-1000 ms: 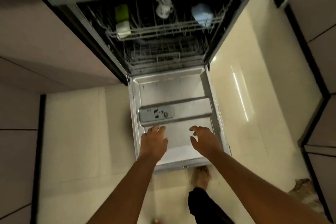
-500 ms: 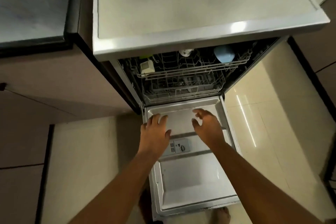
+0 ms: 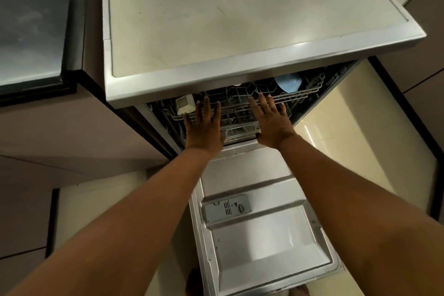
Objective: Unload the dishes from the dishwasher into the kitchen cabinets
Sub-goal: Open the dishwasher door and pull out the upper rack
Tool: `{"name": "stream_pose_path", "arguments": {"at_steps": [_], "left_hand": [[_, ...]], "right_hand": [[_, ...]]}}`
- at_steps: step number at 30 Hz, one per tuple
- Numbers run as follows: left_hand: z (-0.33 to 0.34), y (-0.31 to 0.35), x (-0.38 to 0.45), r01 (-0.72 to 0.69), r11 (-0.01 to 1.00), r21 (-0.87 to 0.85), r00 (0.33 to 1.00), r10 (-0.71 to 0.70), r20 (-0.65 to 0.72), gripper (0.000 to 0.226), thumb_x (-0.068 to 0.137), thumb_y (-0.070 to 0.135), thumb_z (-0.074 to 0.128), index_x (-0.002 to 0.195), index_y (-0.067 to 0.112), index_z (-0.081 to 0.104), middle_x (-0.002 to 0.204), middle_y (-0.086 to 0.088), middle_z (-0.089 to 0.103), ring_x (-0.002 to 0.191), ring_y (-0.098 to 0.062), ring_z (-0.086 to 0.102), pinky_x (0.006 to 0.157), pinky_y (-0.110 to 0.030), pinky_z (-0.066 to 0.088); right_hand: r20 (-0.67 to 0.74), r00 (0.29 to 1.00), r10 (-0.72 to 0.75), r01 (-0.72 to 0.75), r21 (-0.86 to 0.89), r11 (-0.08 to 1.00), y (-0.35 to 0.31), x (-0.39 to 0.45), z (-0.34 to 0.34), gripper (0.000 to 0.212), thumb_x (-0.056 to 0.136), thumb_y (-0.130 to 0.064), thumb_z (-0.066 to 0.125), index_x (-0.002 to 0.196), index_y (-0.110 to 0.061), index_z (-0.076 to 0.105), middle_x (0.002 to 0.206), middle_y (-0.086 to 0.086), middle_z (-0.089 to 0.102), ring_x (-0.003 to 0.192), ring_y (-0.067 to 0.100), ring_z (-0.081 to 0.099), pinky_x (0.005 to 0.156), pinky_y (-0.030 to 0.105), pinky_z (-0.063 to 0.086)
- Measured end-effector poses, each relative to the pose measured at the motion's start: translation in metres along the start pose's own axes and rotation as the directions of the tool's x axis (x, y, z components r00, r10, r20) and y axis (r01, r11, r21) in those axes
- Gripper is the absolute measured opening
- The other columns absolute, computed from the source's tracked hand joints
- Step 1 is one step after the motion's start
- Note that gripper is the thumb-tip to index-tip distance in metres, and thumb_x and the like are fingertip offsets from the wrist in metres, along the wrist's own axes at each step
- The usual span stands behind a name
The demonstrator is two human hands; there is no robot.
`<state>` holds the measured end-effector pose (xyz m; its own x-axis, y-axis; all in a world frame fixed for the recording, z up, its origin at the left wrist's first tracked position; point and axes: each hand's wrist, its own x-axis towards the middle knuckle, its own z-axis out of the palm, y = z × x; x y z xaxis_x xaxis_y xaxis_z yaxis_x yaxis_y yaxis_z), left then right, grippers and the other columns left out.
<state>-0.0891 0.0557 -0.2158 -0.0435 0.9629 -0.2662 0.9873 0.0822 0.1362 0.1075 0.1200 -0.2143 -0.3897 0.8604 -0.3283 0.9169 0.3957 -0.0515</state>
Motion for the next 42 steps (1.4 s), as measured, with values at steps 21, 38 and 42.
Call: {"name": "stream_pose_path", "arguments": {"at_steps": [21, 38, 42], "left_hand": [[0.050, 0.055, -0.098, 0.195, 0.981, -0.025, 0.978, -0.192, 0.080, 0.107, 0.086, 0.054, 0.061, 0.154, 0.028, -0.016, 0.164, -0.005, -0.007, 0.151, -0.029, -0.005, 0.118, -0.060, 0.014], [0.073, 0.100, -0.206, 0.218, 0.975, -0.047, 0.975, -0.216, 0.048, 0.102, 0.081, 0.052, 0.066, 0.155, 0.026, 0.001, 0.161, -0.006, 0.016, 0.150, -0.029, 0.013, 0.110, -0.058, 0.034], [0.074, 0.096, -0.215, 0.212, 0.976, -0.054, 0.977, -0.210, 0.033, 0.098, 0.082, 0.046, 0.068, 0.155, 0.027, 0.006, 0.160, -0.005, 0.021, 0.149, -0.027, 0.016, 0.109, -0.056, 0.036]], "right_hand": [[0.010, 1.000, -0.027, 0.026, 0.074, 0.997, 0.024, -0.109, 0.045, 0.101, 0.087, -0.040, 0.060, 0.155, -0.032, -0.014, 0.165, 0.007, -0.014, 0.150, 0.025, -0.019, 0.119, 0.062, -0.001], [-0.028, 0.997, -0.068, 0.070, 0.048, 0.996, 0.032, -0.213, 0.063, 0.094, 0.080, -0.050, 0.064, 0.155, -0.029, 0.012, 0.161, 0.012, 0.019, 0.151, 0.035, 0.009, 0.114, 0.070, 0.002], [-0.029, 0.998, -0.046, 0.048, 0.078, 0.996, 0.022, -0.216, 0.068, 0.096, 0.076, -0.055, 0.066, 0.153, -0.026, 0.017, 0.158, 0.015, 0.022, 0.150, 0.037, 0.012, 0.115, 0.069, 0.004]]}}
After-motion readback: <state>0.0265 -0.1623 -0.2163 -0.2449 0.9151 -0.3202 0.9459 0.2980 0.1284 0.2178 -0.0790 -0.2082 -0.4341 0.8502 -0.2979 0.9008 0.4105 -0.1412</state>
